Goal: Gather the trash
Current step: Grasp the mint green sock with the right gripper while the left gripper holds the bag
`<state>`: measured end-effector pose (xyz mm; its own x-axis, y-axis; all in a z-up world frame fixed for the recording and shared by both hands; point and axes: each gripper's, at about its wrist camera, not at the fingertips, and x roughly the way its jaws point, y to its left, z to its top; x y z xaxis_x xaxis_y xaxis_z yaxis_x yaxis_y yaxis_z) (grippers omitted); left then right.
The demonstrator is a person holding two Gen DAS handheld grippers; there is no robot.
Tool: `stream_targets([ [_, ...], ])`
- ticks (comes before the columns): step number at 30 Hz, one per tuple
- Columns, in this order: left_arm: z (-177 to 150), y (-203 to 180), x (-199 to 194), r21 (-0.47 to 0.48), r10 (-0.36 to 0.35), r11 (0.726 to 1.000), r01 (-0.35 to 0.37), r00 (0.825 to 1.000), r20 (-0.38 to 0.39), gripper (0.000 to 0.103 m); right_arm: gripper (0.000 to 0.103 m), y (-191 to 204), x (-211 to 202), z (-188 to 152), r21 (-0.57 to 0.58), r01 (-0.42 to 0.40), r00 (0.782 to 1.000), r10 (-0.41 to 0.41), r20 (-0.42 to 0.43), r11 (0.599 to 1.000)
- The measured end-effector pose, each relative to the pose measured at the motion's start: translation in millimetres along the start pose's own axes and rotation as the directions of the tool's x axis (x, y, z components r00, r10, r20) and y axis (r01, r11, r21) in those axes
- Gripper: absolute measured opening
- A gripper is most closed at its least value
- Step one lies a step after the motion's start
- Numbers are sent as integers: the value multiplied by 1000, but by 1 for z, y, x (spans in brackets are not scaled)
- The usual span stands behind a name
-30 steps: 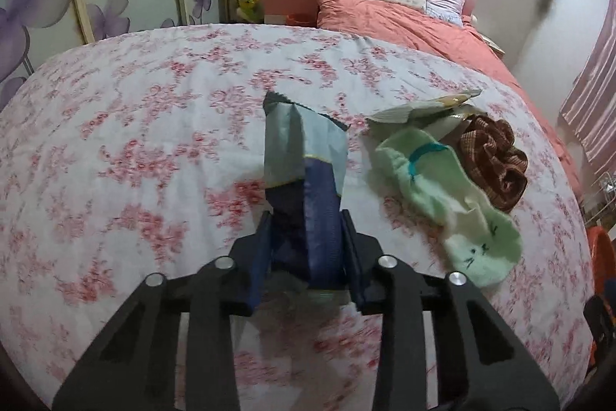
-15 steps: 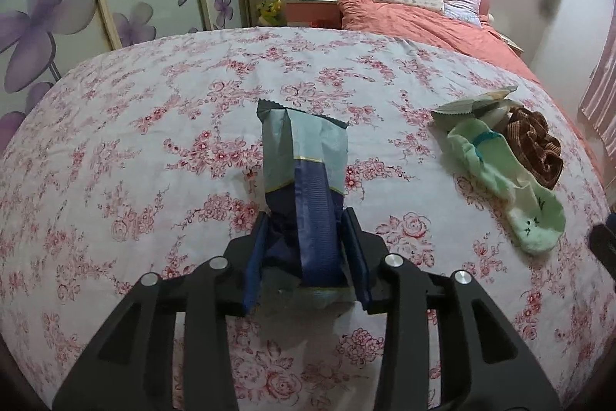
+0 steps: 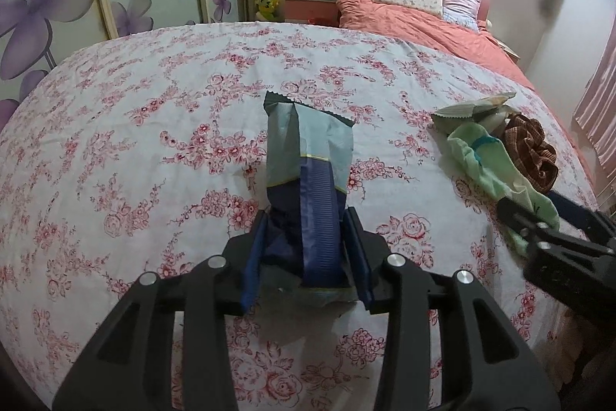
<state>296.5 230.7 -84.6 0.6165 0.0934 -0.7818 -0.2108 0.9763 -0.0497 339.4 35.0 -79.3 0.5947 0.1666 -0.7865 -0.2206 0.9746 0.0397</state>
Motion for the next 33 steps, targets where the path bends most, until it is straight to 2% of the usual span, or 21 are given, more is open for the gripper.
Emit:
stream_targets([
  [1,0,0,0,0,0,1000,0,1000,0,40,72,1,1,0,-3,9,1000,-9,-8,1000],
  [2,0,0,0,0,1,1000,-1,1000,0,40,52,1,-1,-1,-5,3,1000,-3,2,1000],
  [3,0,0,0,0,1,1000,-1,1000,0,40,39,2,-3,-2,-10,-16,1000,16,9,1000],
  [4,0,0,0,0,1,1000,-1,1000,0,40,35,2,-5,-5,-18,-25,1000,26,13,1000],
  [6,0,0,0,0,1,1000,-1,1000,0,40,18,-1,-9,-10,-13,-49,999,49,16,999],
  [8,0,0,0,0,1,1000,-1,1000,0,40,13,-6,-12,-13,0,-62,998,62,17,998],
  [11,0,0,0,-1,1,1000,-1,1000,0,40,12,-14,-17,-19,11,-63,998,62,20,998],
  [17,0,0,0,-1,1,1000,-1,1000,0,40,12,-39,-30,-32,39,-13,999,12,34,999],
  [22,0,0,0,-2,1,1000,-1,1000,0,40,11,-77,-38,-42,119,65,997,-70,41,991],
  [26,0,0,-1,3,4,1000,-4,1000,0,40,11,-112,-47,-50,202,157,986,-166,31,967],
  [29,-1,-1,-1,10,-4,1000,4,1000,0,40,12,-133,-52,-56,235,127,990,-137,27,964],
  [32,0,-7,-1,34,-6,999,6,1000,-1,36,13,-136,-52,-58,223,100,993,-111,35,970],
  [33,0,-10,0,40,-4,999,4,1000,-2,34,18,-135,-51,-57,218,97,993,-108,38,971],
])
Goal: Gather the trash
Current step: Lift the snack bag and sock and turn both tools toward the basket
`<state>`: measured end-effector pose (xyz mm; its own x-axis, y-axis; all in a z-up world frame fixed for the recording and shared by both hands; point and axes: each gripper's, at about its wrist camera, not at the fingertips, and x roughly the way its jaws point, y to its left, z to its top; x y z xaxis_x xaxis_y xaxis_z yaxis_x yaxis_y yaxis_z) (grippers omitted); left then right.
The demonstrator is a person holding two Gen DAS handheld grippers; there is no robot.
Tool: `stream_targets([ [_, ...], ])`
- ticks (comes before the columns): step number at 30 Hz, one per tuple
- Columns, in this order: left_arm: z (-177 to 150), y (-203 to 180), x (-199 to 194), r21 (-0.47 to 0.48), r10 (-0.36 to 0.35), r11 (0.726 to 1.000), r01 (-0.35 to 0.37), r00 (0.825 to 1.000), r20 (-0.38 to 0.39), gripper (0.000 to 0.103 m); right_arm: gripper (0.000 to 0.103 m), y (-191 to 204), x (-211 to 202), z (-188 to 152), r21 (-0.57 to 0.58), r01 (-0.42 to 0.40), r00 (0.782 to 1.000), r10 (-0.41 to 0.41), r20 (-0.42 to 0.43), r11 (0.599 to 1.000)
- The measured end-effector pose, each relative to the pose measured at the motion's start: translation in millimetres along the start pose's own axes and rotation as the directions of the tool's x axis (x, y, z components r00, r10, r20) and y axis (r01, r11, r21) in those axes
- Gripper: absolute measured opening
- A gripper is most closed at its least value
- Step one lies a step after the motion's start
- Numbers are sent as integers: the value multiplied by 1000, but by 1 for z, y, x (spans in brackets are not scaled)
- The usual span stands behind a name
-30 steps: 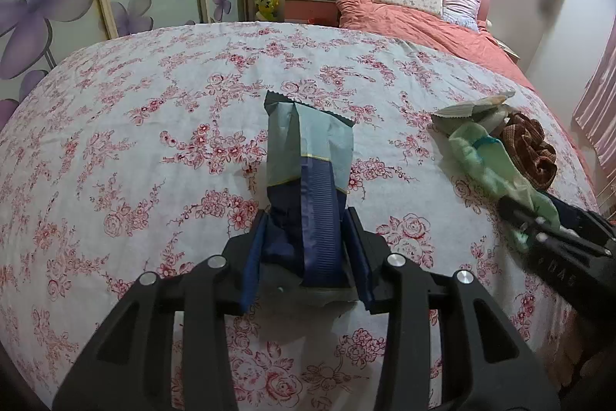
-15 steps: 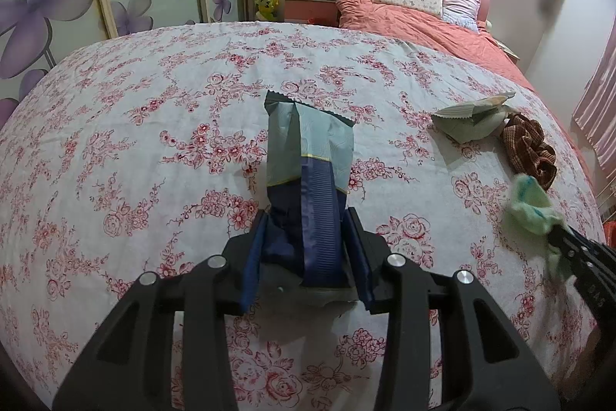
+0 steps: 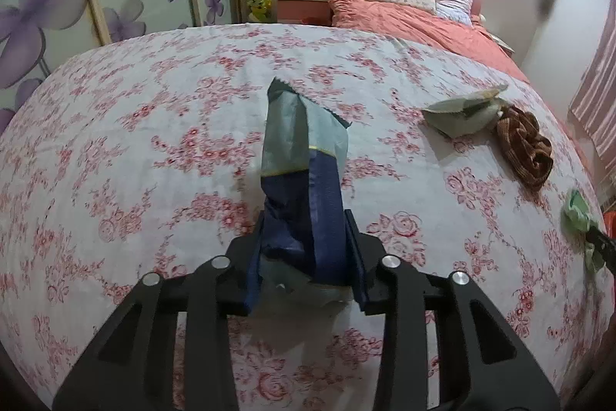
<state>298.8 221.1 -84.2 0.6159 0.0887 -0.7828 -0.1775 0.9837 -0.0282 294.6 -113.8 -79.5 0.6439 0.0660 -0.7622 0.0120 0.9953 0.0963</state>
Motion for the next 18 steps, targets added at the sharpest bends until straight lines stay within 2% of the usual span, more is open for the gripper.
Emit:
stream_targets([
  [3,1,-7,1,12,-16,1000,16,1000,0,27,22,4,5,1,-12,-8,1000,8,-14,1000],
  [6,0,-15,-1,23,-50,998,50,999,1,21,12,2,5,2,-10,-21,1000,21,-14,1000],
  [12,-2,-32,-19,50,-99,994,97,994,39,20,11,-9,-15,3,32,-42,999,41,24,999],
  [18,1,-53,-53,71,-153,987,146,984,89,20,11,-17,-51,10,57,-59,994,53,100,997],
])
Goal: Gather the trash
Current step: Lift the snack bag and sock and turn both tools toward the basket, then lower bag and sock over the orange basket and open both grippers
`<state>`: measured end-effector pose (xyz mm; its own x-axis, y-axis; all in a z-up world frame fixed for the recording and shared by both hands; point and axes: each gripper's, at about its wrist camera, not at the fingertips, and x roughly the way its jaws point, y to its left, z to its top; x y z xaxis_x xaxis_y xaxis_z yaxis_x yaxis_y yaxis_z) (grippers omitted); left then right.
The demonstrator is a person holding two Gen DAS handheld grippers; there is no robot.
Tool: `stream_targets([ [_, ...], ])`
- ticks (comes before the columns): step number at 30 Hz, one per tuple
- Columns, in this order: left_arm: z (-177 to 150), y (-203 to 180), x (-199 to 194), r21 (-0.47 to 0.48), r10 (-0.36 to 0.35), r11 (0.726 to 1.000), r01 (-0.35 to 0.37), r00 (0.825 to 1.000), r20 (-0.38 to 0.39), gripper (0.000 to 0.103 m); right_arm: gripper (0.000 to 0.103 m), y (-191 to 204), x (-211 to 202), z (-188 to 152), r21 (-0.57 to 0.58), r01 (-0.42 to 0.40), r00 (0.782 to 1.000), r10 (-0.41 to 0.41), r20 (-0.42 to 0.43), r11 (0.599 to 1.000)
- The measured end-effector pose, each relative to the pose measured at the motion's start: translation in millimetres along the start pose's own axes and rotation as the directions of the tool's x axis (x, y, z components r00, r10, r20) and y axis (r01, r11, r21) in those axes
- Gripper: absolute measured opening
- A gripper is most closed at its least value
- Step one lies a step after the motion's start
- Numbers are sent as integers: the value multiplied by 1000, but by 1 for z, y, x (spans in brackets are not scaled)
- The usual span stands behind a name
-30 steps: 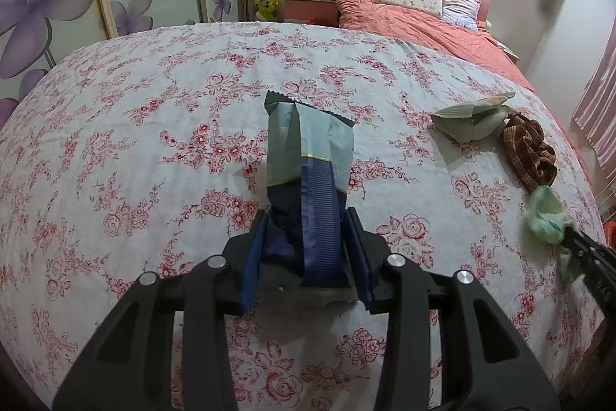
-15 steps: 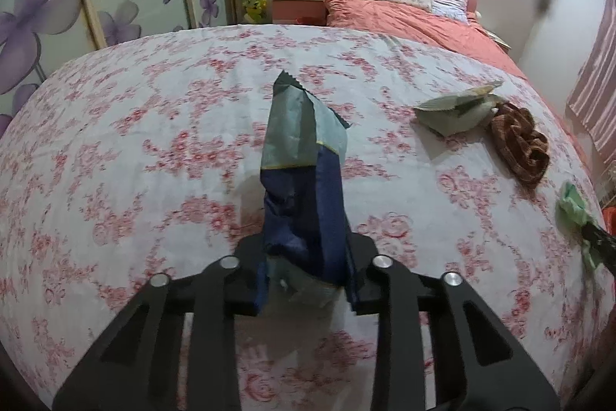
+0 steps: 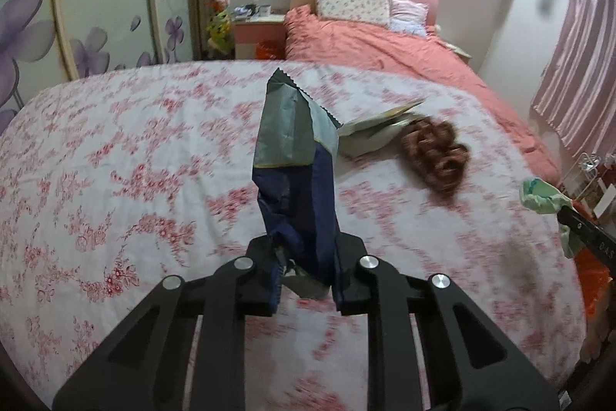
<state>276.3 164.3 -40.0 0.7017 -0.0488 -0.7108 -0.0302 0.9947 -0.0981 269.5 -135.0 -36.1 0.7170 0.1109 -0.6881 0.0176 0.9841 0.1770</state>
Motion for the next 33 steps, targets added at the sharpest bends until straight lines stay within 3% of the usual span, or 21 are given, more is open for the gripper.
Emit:
stream_targets([
  [10,0,-69,-50,59,-135,989,132,990,46,20,11,-32,-72,1,86,25,989,-37,142,996],
  [18,-8,-140,-75,146,-270,954,262,962,42,20,11,-74,-115,-10,191,96,963,-140,228,977],
  [25,-22,-210,-86,233,-392,896,379,920,8,20,11,-111,-136,-19,265,169,926,-245,289,949],
  [33,-34,-290,-80,307,-505,811,499,861,-64,20,11,-157,-138,-25,362,188,907,-303,293,913],
])
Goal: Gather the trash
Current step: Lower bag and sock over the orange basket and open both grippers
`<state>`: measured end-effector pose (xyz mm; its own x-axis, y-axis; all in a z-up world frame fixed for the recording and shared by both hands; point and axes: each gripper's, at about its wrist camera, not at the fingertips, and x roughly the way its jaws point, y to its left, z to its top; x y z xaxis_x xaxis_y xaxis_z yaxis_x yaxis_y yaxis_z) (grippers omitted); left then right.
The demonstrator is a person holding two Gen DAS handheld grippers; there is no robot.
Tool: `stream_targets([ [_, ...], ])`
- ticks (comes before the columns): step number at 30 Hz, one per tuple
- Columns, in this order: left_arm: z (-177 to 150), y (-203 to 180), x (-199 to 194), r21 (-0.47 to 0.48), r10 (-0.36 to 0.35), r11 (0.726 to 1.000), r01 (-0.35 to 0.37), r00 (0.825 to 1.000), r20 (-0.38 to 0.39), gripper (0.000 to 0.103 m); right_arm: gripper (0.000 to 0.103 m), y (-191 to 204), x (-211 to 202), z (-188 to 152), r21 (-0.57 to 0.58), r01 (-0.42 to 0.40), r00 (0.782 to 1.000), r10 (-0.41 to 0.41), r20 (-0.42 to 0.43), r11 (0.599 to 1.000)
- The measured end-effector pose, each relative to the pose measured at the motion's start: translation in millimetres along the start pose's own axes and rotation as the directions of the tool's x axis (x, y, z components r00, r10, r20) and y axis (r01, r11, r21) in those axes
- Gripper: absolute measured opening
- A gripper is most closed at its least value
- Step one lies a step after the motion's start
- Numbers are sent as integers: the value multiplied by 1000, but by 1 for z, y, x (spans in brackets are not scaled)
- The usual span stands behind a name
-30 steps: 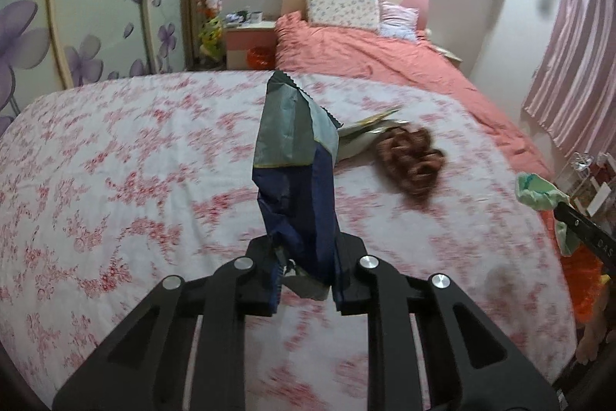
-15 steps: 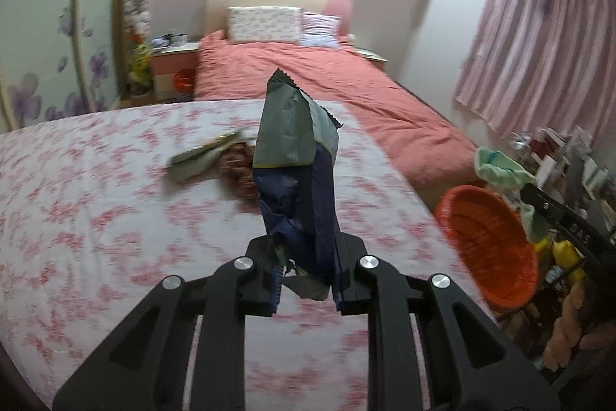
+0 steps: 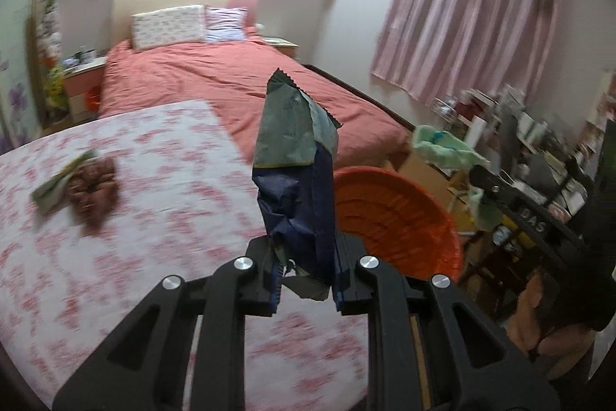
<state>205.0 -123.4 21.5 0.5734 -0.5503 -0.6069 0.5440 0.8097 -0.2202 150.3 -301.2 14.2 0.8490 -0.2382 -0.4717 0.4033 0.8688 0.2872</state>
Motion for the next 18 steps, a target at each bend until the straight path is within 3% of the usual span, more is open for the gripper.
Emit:
stream_targets([
  [9,1,-58,74,69,-92,993,98,991,-95,21,11,-46,24,3,93,46,999,-45,-18,995],
  [13,-3,-71,107,86,-92,991,104,986,-140,30,14,-61,34,1,115,36,998,-30,-49,993],
  [14,-5,-73,111,87,-87,991,101,985,-145,33,17,-64,35,0,114,42,998,-36,-53,993],
  [18,-11,-68,126,89,-42,994,58,985,-170,51,58,-70,43,-7,102,60,996,-52,-79,993],
])
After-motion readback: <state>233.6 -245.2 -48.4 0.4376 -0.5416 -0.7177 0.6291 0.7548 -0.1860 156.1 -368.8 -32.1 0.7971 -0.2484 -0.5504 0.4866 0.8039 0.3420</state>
